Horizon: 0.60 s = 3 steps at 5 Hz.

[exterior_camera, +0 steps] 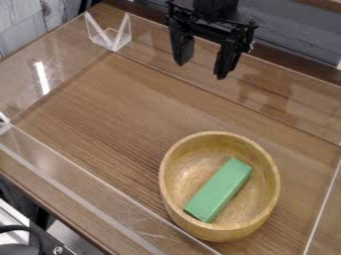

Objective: Remove the green block from inside the brown bowl and put it on the table

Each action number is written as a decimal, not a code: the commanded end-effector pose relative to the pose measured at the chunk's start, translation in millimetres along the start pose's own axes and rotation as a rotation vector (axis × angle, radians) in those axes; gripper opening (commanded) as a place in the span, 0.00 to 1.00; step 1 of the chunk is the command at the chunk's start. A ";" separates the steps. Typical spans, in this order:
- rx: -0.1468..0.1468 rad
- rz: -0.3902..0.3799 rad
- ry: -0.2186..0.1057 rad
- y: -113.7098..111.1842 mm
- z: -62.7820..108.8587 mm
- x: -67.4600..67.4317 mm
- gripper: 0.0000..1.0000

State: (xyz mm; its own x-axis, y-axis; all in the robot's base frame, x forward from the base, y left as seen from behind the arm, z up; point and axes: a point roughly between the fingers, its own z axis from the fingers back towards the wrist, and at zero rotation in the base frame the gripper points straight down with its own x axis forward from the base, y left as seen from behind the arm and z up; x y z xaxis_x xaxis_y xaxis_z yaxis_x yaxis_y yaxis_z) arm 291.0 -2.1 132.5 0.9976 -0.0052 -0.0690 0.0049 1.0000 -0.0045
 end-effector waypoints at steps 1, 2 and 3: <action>-0.004 -0.058 0.024 -15.2 -12.4 -12.9 1.00; -0.008 -0.138 0.049 -42.3 -32.5 -36.3 1.00; -0.006 -0.179 0.026 -66.7 -47.3 -49.9 1.00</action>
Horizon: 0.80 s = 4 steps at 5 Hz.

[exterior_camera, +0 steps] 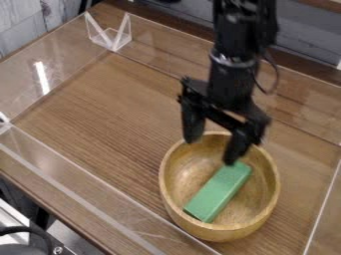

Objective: Remove the green block from inside the brown bowl and put it on the table

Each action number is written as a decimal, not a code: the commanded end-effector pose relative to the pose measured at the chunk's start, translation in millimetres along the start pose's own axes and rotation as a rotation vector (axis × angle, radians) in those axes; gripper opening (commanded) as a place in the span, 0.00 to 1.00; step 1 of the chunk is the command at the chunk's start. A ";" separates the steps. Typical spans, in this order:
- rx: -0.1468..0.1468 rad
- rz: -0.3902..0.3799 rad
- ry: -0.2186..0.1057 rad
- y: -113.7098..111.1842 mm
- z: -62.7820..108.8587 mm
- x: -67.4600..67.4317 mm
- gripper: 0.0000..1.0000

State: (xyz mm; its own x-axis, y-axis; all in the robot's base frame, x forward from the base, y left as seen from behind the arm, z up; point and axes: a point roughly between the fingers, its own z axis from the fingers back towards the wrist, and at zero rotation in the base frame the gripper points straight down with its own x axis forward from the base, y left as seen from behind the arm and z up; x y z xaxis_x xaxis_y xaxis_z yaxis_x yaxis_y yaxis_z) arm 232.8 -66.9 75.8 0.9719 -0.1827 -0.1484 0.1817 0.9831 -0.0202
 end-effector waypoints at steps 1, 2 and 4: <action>-0.003 -0.030 -0.085 -17.9 -1.6 -2.1 1.00; -0.011 -0.056 -0.113 -23.6 -16.2 -3.9 1.00; -0.035 -0.055 -0.130 -20.3 -17.9 -2.7 1.00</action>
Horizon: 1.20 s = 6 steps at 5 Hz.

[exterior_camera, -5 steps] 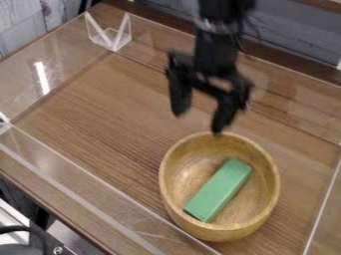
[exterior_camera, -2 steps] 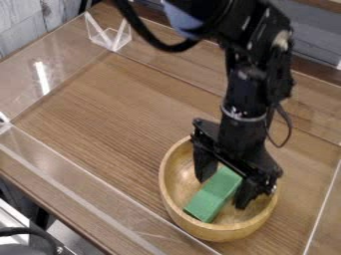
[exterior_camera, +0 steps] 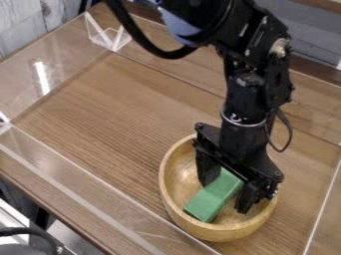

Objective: Remove the green block from inside the brown bowl and put it on the table

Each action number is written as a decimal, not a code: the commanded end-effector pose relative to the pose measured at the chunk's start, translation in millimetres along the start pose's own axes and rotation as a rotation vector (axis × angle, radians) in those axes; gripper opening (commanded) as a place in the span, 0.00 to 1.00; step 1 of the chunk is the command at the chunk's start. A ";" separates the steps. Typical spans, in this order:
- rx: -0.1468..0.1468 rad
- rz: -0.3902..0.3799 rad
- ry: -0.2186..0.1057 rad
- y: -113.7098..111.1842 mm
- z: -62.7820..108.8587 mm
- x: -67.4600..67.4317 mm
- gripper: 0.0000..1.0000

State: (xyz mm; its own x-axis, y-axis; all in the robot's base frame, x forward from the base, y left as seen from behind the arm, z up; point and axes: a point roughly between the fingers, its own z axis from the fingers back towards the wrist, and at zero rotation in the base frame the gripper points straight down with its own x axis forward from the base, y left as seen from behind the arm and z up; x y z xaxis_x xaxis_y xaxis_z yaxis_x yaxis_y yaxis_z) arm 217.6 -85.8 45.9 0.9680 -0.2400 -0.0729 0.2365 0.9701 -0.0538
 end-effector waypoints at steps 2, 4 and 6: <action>-0.025 0.009 -0.063 3.7 10.0 5.9 1.00; -0.042 0.017 -0.067 7.1 6.2 7.1 1.00; -0.057 0.023 -0.071 9.6 2.3 8.4 1.00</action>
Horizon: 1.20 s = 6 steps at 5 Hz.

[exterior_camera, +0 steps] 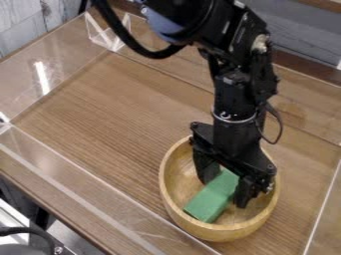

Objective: Remove the green block from inside the brown bowl and put it on the table

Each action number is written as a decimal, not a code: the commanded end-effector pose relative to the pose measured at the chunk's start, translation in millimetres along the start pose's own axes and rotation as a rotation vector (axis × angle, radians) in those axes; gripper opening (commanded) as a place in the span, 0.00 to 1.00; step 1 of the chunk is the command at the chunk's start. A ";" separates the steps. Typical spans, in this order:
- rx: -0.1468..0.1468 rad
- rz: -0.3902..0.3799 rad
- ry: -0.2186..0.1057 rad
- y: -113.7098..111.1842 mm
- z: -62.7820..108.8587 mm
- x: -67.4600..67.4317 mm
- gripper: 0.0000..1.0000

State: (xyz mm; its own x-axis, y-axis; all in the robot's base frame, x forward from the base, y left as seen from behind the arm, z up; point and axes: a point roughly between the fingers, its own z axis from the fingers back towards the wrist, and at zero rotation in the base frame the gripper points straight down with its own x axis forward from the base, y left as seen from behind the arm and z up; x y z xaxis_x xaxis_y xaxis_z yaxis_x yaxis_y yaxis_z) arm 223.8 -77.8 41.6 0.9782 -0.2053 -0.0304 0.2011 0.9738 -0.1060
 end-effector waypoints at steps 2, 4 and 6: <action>-0.014 -0.005 -0.028 1.3 1.5 5.4 1.00; -0.023 0.008 -0.028 0.7 -1.4 5.8 0.00; -0.034 0.033 -0.004 -4.8 7.8 1.5 0.00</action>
State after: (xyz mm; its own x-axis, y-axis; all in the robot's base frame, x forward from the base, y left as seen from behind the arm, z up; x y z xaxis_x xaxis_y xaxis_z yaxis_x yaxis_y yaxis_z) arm 216.5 -78.7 36.3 0.9809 -0.1761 -0.0825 0.1644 0.9775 -0.1322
